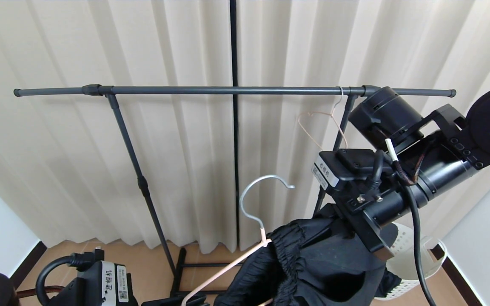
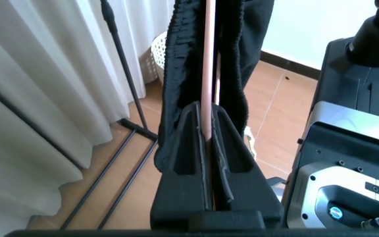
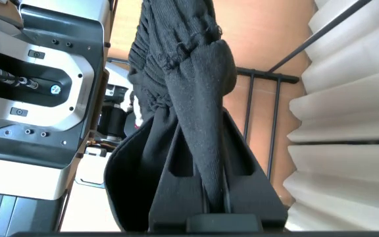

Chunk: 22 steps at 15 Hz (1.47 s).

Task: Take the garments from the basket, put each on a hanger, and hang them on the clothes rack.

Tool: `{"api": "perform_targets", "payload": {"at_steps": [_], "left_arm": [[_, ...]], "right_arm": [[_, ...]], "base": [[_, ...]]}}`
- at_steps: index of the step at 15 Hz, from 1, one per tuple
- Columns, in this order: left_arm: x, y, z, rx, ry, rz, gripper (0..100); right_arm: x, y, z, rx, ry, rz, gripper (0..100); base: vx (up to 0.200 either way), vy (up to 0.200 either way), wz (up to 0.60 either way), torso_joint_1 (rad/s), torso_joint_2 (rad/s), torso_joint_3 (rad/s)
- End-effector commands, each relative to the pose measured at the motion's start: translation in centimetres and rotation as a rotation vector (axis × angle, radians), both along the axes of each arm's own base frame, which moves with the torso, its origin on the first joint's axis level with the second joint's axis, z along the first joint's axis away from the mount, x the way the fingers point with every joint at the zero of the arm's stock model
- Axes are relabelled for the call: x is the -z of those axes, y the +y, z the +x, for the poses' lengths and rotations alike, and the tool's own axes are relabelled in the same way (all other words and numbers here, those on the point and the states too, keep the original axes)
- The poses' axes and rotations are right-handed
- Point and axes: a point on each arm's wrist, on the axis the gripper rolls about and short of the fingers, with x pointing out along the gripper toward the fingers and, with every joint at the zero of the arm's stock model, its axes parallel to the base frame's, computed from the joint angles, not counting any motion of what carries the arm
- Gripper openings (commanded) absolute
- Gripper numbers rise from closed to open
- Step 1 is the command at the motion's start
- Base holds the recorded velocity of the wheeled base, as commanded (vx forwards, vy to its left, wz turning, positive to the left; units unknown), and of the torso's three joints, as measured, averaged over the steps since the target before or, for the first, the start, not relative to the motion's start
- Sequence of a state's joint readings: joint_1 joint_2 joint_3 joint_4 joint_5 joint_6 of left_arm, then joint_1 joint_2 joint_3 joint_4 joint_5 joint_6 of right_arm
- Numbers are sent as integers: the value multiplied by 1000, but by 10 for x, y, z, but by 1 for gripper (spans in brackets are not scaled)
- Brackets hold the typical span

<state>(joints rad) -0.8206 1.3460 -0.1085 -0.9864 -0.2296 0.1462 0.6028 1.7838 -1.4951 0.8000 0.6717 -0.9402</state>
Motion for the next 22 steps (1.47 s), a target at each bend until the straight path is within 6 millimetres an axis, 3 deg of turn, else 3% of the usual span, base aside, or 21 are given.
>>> {"api": "perform_targets", "payload": {"at_steps": [1, 4, 7, 11, 14, 18, 22], "left_arm": [[0, -1, 1, -3, 2, 1, 100], [-2, -1, 4, -23, 23, -20, 100], [-2, 16, 13, -147, 43, -43, 100], [-9, 42, 22, -350, 91, -148, 100], [-4, 47, 28, -425, 189, -152, 100], [0, 19, 57, -531, 395, -126, 100], [23, -20, 85, -629, 438, -37, 100]], "right_arm": [[-3, -3, -4, -1, -8, 7, 0], [-9, -5, -8, 2, -22, 14, 0], [-24, -11, -11, 41, -80, 26, 0], [-47, -14, -2, 207, -180, -25, 0], [-61, -13, 4, 384, -251, -77, 0], [-67, -17, -2, 407, -299, -47, 0], [-72, -20, -13, 399, -309, -30, 0]], "base": [[0, 0, 0, 0, 0, 0], [0, 0, 0, 0, 0, 0], [0, 0, 0, 0, 0, 0], [0, 0, 0, 0, 0, 0], [0, 0, 0, 0, 0, 0], [0, 0, 0, 0, 0, 0], [0, 0, 0, 0, 0, 0]]}}
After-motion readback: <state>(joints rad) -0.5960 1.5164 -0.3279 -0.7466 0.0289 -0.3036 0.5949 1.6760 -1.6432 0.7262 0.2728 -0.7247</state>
